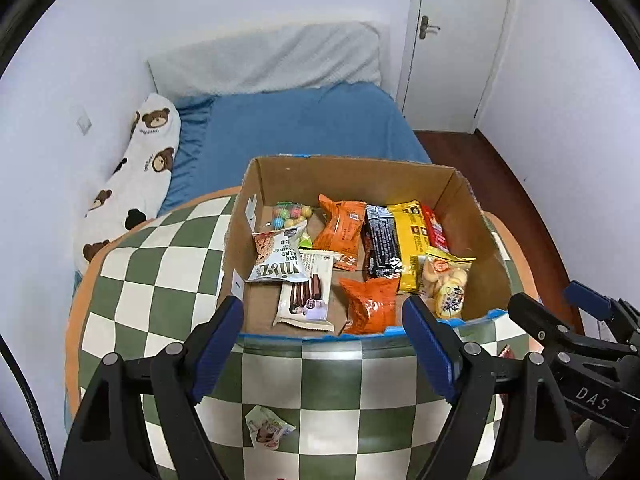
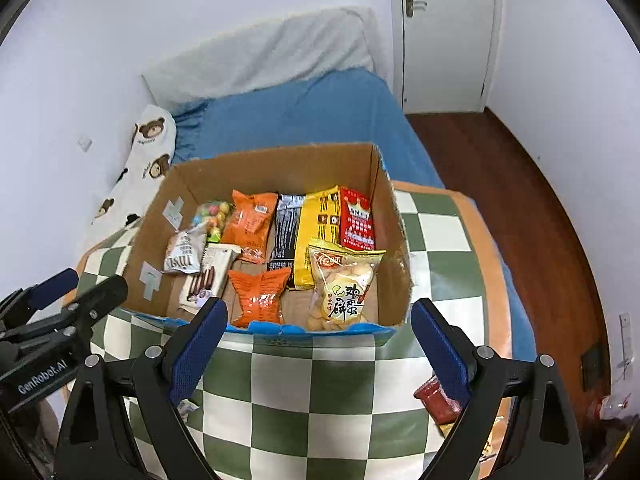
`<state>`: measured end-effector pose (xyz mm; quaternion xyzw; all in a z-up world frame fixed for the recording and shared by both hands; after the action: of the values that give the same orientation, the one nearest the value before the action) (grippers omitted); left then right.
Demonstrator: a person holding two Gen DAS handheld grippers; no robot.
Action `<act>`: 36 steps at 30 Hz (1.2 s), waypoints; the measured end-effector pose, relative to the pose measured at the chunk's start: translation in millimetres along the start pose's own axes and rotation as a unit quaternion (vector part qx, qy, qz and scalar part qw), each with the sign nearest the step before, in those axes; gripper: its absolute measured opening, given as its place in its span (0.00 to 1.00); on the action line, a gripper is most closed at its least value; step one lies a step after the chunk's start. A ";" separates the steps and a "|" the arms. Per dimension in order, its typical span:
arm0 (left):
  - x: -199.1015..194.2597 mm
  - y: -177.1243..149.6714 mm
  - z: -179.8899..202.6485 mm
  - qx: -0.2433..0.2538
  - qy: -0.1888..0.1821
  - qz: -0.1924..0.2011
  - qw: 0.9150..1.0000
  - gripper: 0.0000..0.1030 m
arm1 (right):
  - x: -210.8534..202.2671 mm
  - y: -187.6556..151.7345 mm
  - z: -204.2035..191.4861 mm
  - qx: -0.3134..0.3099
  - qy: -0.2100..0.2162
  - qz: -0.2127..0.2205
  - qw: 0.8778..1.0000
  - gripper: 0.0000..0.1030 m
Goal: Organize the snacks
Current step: 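Withdraw both tools from the box toward the remaining snacks, then grasp the yellow panda chip bag with the right tool while the left tool grasps the small red packet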
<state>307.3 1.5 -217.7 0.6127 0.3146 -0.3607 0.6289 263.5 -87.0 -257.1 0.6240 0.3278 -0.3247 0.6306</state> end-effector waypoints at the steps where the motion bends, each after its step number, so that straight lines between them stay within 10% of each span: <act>1: -6.2 -2.5 1.7 0.003 0.000 0.006 1.000 0.79 | -5.9 -1.6 -0.7 -0.001 -0.001 0.006 1.000 0.93; 11: -32.0 -36.3 5.1 -0.007 0.006 0.013 1.000 0.79 | -32.9 -34.5 4.7 0.031 0.026 0.011 0.999 0.93; 22: 60.7 -159.0 -6.4 -0.028 0.042 -0.150 0.987 0.79 | 29.8 -167.6 125.4 0.186 -0.028 -0.116 0.975 0.93; 30: 95.8 -205.4 -5.2 -0.017 0.059 -0.207 0.976 0.79 | 93.8 -226.5 194.1 0.160 -0.092 -0.210 0.960 0.93; 36: 88.3 -211.3 -17.3 -0.022 0.066 -0.205 0.976 0.79 | 110.8 -243.7 184.8 0.118 -0.098 -0.222 0.963 0.68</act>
<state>178.7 15.1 -407.4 0.5437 0.4823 -0.4336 0.5327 129.2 -274.3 -486.6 0.5709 0.3537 -0.5524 0.4938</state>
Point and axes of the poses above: each gripper's, at about its wrist camera, not at the fingertips, and x roughly the way its jaws point, z to its right, y to its top, the point moved 5 cm from there along x, roughly the way its jaws point, and after that the axes turned 4 degrees about -x, right-handed, at the moved point
